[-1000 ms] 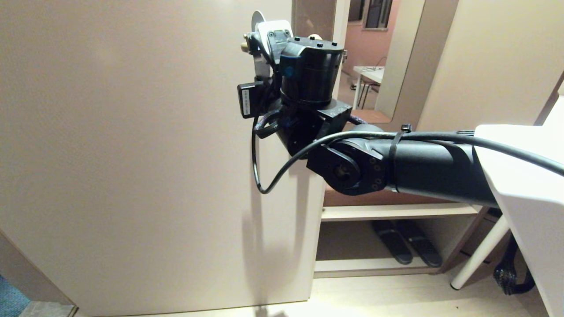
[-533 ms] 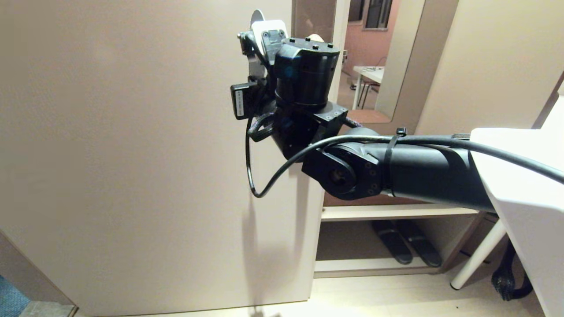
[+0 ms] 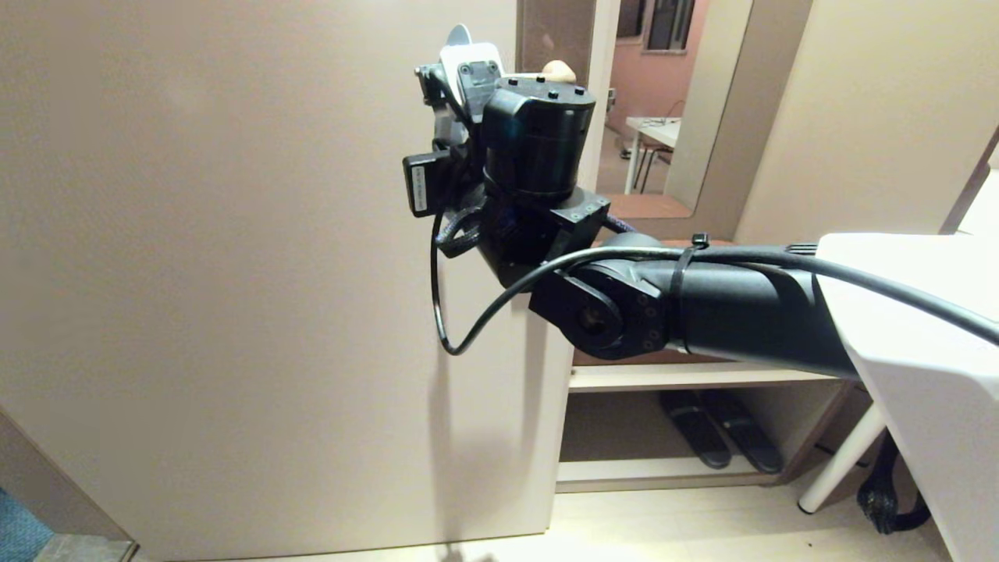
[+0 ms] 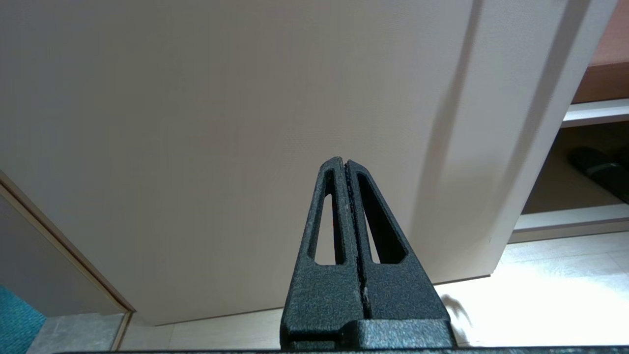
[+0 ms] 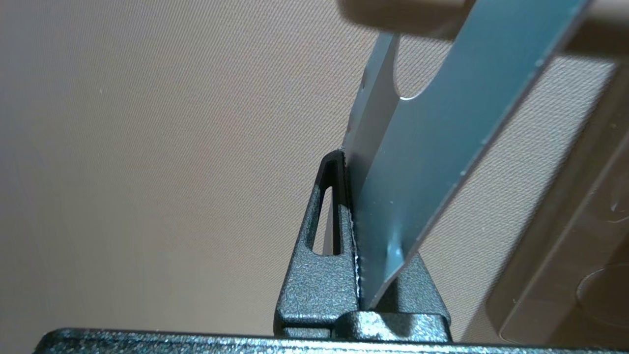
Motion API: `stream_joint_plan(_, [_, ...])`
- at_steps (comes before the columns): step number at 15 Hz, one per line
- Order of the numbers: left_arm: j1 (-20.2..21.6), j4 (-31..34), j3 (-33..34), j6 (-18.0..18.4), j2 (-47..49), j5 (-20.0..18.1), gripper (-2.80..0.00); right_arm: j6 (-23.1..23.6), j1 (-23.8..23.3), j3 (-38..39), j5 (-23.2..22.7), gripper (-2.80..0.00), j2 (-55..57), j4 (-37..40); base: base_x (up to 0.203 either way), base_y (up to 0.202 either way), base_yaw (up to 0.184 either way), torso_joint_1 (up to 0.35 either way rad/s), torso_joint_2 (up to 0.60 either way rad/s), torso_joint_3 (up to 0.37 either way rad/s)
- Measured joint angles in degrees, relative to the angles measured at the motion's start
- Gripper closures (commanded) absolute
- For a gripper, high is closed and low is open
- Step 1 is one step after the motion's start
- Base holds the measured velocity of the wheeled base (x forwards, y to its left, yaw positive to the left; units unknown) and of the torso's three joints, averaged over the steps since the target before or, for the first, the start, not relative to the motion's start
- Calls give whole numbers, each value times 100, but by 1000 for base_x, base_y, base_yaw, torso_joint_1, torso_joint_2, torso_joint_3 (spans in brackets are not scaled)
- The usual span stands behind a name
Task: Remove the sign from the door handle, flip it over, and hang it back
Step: Take down the sign, then hand it to the other hand
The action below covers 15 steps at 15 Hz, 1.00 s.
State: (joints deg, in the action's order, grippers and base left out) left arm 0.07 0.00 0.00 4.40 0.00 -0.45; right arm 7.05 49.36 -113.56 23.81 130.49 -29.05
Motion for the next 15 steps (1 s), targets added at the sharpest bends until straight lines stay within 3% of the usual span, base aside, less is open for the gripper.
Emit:
stream_joint_plan(10, [0, 0, 0, -2, 0, 3, 0, 20, -9, 0, -27, 0, 74, 33, 0, 0, 0, 0, 0, 0])
stream_joint_plan(15, [0, 0, 0, -2, 0, 2, 0, 17, -2, 9, -300, 0, 83, 33, 0, 0, 0, 0, 0, 0])
